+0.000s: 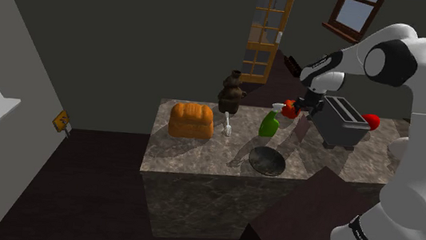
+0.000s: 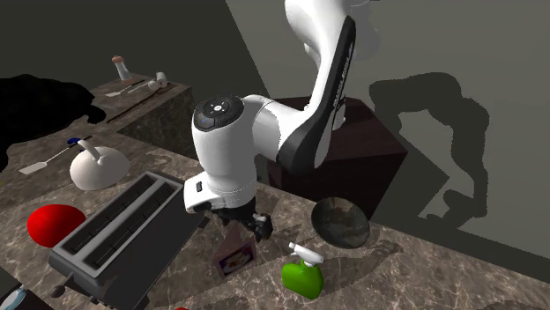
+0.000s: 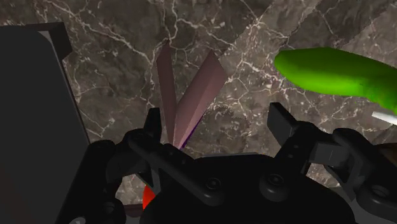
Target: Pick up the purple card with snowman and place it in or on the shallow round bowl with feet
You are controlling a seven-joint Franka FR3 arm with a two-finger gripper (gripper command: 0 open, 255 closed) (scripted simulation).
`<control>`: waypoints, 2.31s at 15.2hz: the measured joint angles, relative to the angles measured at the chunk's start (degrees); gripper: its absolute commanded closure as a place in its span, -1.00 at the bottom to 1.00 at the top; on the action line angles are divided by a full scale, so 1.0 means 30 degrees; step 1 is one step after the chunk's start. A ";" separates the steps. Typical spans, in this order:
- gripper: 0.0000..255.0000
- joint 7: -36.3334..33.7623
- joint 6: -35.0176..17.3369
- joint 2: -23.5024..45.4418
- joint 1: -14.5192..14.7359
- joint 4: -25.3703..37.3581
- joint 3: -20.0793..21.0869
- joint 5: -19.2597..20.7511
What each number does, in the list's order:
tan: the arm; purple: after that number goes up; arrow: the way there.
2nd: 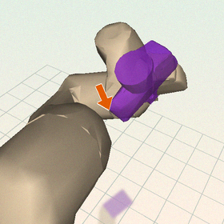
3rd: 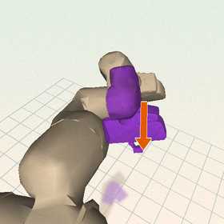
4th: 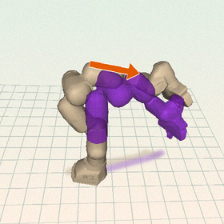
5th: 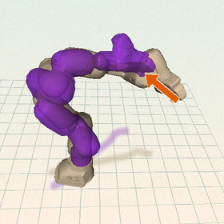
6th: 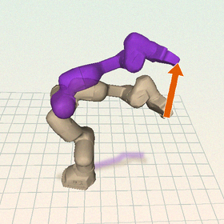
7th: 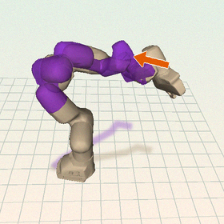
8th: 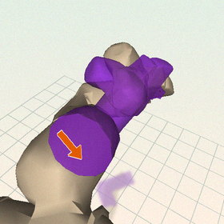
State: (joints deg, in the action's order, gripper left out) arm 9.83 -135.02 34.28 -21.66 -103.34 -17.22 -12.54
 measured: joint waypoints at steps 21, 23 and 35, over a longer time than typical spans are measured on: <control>1.00 0.0273 -0.0984 0.3857 -0.1308 0.2904 0.0555 -0.0995; 1.00 0.0273 -0.0984 0.3858 -0.1308 0.2906 0.0556 -0.0995; 1.00 0.0098 -0.0083 0.2728 -0.1078 0.2675 0.0260 -0.0698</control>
State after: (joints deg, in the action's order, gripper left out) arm 10.12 -135.27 42.46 -24.89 -95.32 -16.44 -14.63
